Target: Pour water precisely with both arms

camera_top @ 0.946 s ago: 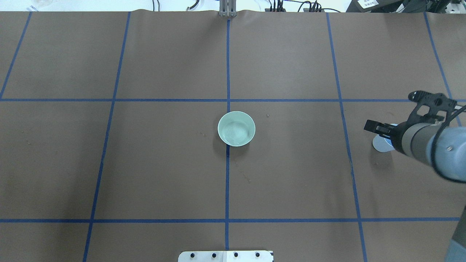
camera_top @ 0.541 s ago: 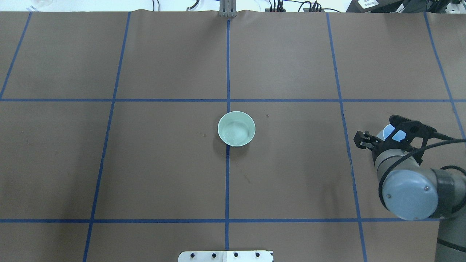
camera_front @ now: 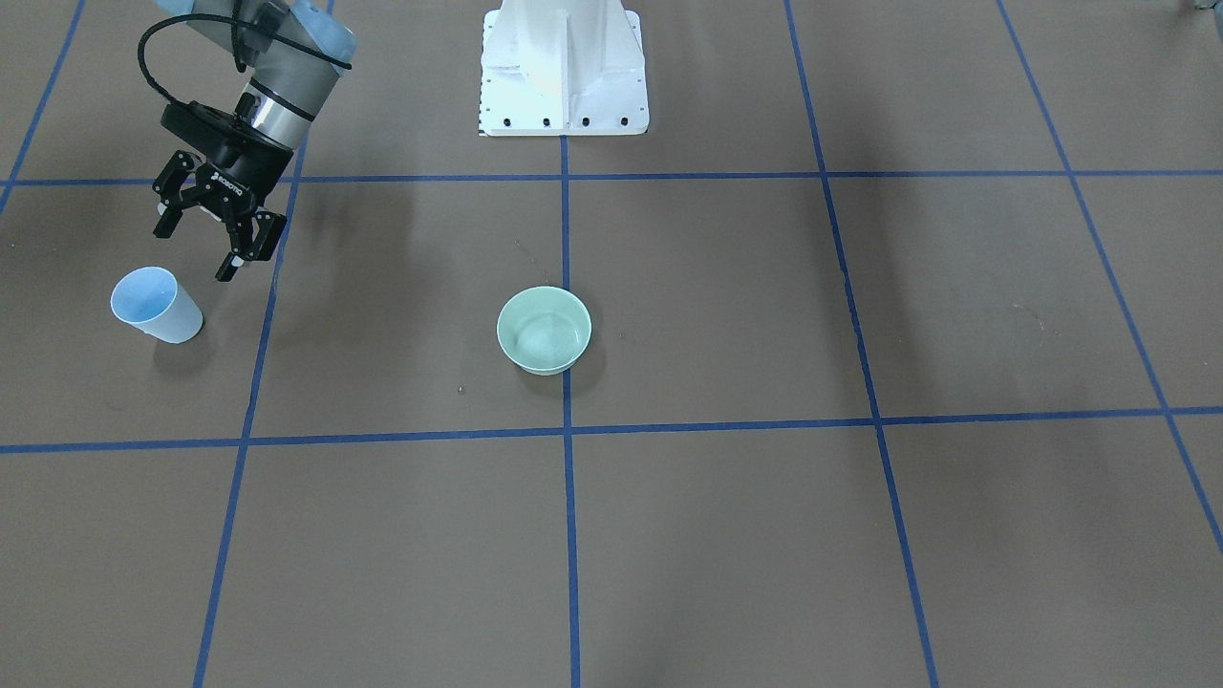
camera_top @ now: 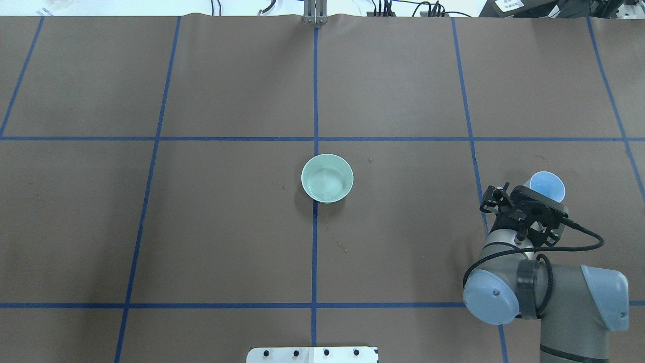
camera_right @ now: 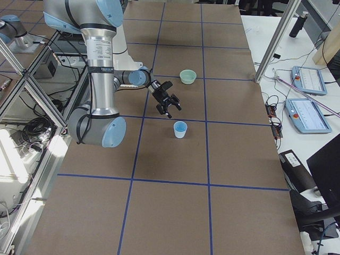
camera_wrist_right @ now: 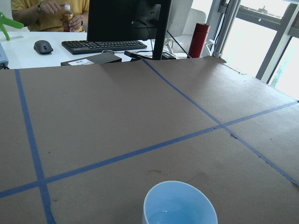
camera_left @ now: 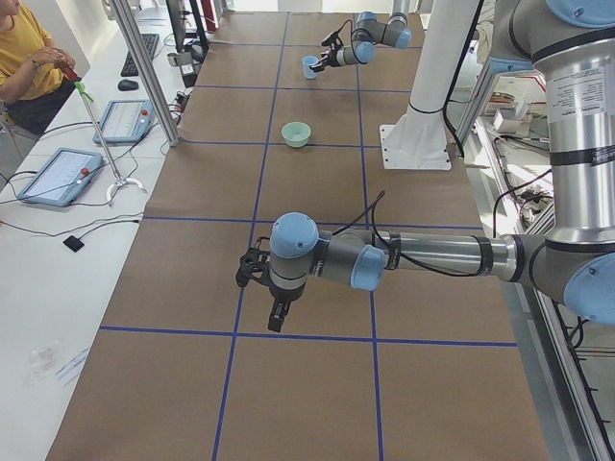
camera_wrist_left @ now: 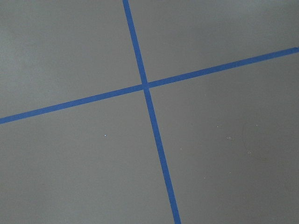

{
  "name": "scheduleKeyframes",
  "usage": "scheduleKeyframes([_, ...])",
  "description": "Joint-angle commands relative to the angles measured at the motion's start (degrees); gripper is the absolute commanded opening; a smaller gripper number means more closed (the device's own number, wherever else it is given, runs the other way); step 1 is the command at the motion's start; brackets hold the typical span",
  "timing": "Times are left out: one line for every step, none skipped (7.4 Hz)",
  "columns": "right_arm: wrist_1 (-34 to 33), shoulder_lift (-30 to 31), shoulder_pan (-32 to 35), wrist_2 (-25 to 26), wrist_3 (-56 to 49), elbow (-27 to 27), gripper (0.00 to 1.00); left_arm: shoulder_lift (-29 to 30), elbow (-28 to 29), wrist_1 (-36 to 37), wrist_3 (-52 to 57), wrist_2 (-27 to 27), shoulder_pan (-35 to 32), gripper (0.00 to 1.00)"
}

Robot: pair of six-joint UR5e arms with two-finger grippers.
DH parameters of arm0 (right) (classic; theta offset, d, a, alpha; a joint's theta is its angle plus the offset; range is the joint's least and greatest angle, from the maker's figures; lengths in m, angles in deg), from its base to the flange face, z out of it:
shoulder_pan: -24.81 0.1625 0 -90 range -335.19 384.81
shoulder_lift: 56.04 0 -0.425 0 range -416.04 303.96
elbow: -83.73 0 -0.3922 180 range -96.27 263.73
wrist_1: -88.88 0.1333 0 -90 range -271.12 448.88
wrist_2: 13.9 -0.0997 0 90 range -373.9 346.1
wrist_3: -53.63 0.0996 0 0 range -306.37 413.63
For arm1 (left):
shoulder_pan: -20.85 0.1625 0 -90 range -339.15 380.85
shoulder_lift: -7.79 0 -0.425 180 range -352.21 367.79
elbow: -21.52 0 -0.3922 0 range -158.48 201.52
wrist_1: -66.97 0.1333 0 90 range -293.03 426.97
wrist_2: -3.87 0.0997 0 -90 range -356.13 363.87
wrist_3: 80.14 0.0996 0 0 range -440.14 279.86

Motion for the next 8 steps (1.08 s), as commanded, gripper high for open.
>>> scheduleKeyframes([-5.5, -1.8, -1.3, 0.2, 5.4, 1.9, 1.0, 0.1, -0.3, 0.6, -0.1, -0.4, 0.0, 0.99])
scheduleKeyframes([-5.7, -1.9, -1.6, 0.2, 7.3, 3.4, 1.0, 0.1, -0.5, 0.7, -0.1, -0.5, 0.0, 0.99])
scheduleKeyframes([-5.7, -1.8, -1.6, 0.1, 8.2, 5.9, 1.0, 0.0, -0.4, 0.7, -0.1, -0.5, 0.0, 0.99])
scheduleKeyframes([-5.7, -1.8, -1.5, 0.1, 8.8, 6.3, 1.0, 0.0, -0.6, 0.7, -0.1, -0.5, 0.0, 0.99])
scheduleKeyframes([-5.7, -1.9, -1.6, -0.1, 10.0, 8.0, 1.0, 0.1, -0.6, 0.7, -0.1, -0.5, 0.0, 0.99])
scheduleKeyframes([-5.7, -1.8, -1.6, -0.2, 10.3, 9.0, 1.0, 0.1, -0.7, 0.7, -0.1, -0.5, 0.0, 0.99])
scheduleKeyframes([-5.7, -1.8, -1.2, -0.2, 10.4, 9.7, 1.0, 0.1, -0.9, 0.7, -0.1, -0.6, -0.1, 0.99])
scheduleKeyframes([-5.7, -1.8, -0.6, -0.3, 10.3, 10.0, 1.0, 0.1, -0.9, 0.7, -0.2, -1.0, -0.1, 0.99])
